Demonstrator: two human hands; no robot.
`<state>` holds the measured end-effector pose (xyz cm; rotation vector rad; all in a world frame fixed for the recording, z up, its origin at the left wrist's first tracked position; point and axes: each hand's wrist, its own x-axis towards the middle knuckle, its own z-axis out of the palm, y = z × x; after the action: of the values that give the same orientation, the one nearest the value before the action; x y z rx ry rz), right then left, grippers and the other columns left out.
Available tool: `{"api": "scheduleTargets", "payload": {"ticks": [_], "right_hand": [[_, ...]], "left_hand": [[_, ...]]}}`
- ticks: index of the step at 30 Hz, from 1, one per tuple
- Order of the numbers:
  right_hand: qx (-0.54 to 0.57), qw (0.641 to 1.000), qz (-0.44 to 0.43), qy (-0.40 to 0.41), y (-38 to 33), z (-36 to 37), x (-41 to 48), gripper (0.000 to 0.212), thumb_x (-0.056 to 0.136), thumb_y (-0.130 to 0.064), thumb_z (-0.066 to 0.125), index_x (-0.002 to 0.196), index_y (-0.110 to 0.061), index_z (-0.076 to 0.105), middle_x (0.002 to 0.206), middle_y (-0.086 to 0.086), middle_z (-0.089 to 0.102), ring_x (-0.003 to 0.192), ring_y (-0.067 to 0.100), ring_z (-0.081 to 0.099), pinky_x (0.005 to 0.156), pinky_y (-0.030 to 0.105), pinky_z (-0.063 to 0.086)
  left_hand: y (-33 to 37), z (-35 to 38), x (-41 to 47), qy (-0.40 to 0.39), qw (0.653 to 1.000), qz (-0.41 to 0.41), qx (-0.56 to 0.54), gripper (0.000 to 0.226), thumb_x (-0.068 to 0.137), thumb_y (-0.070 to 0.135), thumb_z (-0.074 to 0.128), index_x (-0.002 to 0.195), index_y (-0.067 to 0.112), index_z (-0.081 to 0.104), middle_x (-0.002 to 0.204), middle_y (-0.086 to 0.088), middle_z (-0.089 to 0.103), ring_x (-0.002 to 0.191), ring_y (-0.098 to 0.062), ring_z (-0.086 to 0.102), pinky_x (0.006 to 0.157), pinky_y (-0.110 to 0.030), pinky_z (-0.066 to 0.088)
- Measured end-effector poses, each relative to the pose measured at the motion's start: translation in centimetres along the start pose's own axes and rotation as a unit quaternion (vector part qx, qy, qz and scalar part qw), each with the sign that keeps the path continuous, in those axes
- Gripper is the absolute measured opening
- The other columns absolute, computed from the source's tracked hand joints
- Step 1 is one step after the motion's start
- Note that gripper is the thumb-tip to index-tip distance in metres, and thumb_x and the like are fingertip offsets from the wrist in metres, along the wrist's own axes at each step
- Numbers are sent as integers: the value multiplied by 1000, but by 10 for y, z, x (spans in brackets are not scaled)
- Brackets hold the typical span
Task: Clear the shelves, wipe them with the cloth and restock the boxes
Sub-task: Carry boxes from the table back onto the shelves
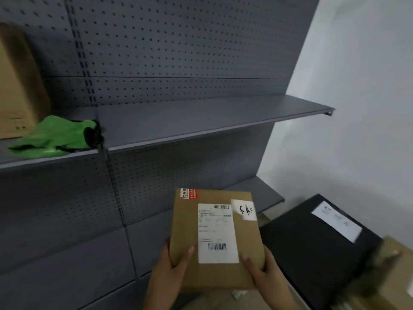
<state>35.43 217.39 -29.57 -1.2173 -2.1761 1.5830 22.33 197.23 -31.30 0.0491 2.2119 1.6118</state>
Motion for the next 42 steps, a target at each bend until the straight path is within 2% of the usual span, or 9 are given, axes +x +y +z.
{"api": "scheduleTargets", "payload": {"ticks": [3,8,11,15,20,24,34,38,42], "right_hand": [[22,999,0,32,14,-45,-19,75,89,-49,70,151,-27,35,123,-5,56,109,16,61,71,19,46],[39,994,-5,100,45,-123,-50,77,85,-59,69,149,-32,36,130,-10,58,110,9,61,85,27,52],[70,988,-3,135,63,-172,-75,59,88,-54,69,137,-37,42,120,-16,60,102,-1,60,74,18,52],[86,978,16,189,91,-235,-108,43,93,-44,69,123,-42,39,112,-16,61,89,-6,56,57,7,48],[70,963,30,260,139,-305,-136,66,86,-60,68,141,-34,41,121,-17,59,106,4,59,85,22,48],[66,952,30,297,167,-353,-161,64,89,-55,67,143,-34,40,122,-15,58,106,4,58,77,13,45],[93,909,89,397,231,-440,-220,62,91,-53,66,142,-33,38,125,-15,57,117,11,59,97,31,52],[90,892,124,426,247,-470,-232,58,91,-55,65,137,-37,35,120,-15,57,107,9,60,79,22,53],[91,870,155,459,263,-497,-241,64,89,-58,65,141,-34,37,117,-18,59,107,9,62,91,34,57]], "left_hand": [[15,34,-21,-40,999,34,-1,84,79,69,63,150,33,35,113,14,56,95,-12,56,88,-36,47],[41,100,-61,-112,989,95,12,81,77,69,62,147,33,40,112,24,58,96,1,58,85,-28,47],[53,144,-87,-149,982,113,18,82,73,72,63,143,33,45,116,25,59,99,0,58,91,-32,48],[62,207,-126,-202,971,128,18,92,67,84,66,140,31,50,111,25,63,97,5,60,83,-29,49],[74,282,-175,-256,954,151,45,78,79,65,64,145,26,47,113,16,64,96,-3,61,78,-26,48],[82,334,-207,-305,934,176,66,95,74,81,59,150,27,40,122,11,62,106,-13,61,88,-34,49],[96,445,-286,-419,872,233,102,69,91,62,55,149,31,37,125,10,56,107,-14,58,86,-37,47],[97,491,-307,-478,839,225,126,76,87,71,48,152,34,32,127,10,58,107,-16,60,86,-40,51],[102,537,-322,-527,811,219,127,75,85,71,46,149,30,39,125,8,61,104,-15,60,85,-34,49]]}}
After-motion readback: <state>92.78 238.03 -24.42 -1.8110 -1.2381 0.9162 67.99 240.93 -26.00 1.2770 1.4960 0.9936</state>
